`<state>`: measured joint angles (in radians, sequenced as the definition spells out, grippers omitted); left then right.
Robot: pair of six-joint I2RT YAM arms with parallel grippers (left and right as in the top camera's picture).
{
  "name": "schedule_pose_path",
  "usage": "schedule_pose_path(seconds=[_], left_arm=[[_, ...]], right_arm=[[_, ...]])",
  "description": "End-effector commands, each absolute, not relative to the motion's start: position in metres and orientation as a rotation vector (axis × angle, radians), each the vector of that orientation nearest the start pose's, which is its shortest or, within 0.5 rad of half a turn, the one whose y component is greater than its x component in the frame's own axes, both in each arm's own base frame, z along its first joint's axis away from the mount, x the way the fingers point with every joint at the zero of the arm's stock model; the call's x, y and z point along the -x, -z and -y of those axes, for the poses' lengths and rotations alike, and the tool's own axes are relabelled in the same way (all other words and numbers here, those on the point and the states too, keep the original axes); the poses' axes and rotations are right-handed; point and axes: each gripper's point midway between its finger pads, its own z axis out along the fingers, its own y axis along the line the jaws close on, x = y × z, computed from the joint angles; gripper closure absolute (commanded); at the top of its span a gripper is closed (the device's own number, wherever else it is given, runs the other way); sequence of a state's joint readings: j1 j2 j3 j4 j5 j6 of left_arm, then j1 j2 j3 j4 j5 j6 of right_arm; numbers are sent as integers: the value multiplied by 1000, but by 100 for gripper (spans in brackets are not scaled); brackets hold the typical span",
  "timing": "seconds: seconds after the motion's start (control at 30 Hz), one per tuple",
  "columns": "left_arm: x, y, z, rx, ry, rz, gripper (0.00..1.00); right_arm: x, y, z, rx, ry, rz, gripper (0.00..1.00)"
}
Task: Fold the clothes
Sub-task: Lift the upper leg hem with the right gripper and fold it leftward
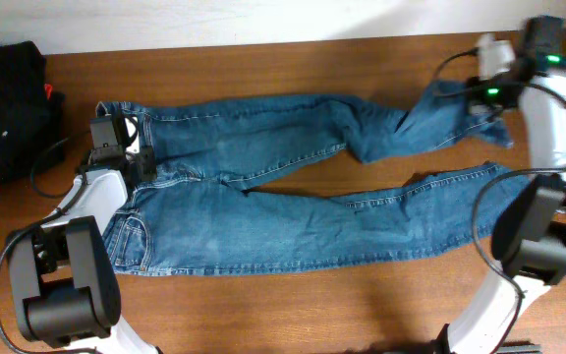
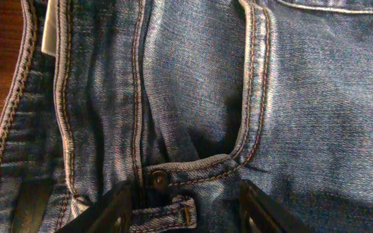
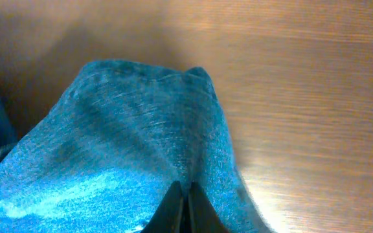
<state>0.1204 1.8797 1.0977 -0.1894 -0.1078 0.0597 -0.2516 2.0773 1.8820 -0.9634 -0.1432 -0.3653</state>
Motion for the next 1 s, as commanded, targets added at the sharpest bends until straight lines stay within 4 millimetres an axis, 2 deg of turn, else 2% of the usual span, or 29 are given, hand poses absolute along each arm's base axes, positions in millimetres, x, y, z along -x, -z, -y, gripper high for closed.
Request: schedule_pose_path(seconds=[0.0,0.1,0.2,0.33,0.4,0.43,0.5,0.6,0.63,0.7,0.77,0.83,0.97], left_arm=[[-449,-29,-70,141,-176,-2551,47],[-449,-29,-70,141,-176,-2551,47],[-449,-29,-70,141,-176,-2550,47],[-451,-29,-70,141,-176,-2545,47],[-451,-29,-70,141,-176,-2545,46],[-451,-29,-70,141,-176,-2545,46],[-451,-30,-70,141,-176,-2544,46],[-451,-30,-70,141,-176,-2544,46],[-451,-30,-70,141,-176,-2544,46],[-451,-30,-70,141,-176,-2544,45],[-451,-30,-70,141,-176,-2544,45],[-451,-30,-70,141,-176,-2544,42],[-451,-30,-70,141,-176,-2544,42]], right_arm=[[-485,-136,69,335,123,-2736,96],[-477,-130,24,461,90,-2773,96],[-465,-121,-5,503,97,-2821,96],[-448,-103,-36,608,72,-2870,96],[-440,-96,-44,603,61,-2899,94],[-437,-94,-48,576,52,-2918,86],[-427,-90,-57,575,12,-2950,63],[-417,-89,-69,603,-69,-2977,37],[-414,-89,-74,611,-103,-2980,33],[-414,-89,-74,620,-98,-2980,32],[-417,-95,-67,593,-65,-2971,33],[-422,-111,-67,547,-136,-2935,33],[-432,-169,-65,458,-342,-2773,32]])
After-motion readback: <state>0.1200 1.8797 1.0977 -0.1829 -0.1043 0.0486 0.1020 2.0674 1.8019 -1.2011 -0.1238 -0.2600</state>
